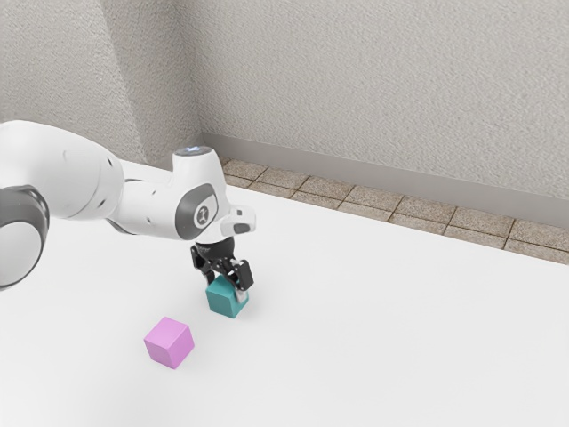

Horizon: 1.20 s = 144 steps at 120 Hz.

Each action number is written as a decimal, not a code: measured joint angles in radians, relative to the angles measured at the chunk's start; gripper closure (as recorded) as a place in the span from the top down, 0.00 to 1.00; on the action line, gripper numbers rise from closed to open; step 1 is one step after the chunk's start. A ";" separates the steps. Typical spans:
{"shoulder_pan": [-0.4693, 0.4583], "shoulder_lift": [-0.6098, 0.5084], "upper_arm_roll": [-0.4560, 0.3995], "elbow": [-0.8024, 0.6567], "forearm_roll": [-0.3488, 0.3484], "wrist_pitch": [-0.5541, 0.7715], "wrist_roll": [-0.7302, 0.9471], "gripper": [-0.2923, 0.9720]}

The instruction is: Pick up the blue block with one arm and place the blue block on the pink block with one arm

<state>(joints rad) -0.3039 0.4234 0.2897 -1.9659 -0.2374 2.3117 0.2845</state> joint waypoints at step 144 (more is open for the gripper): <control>-0.014 0.005 0.000 -0.007 -0.012 0.003 0.066 0.62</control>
<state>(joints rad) -0.3176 0.4288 0.2896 -1.9730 -0.2496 2.3151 0.3501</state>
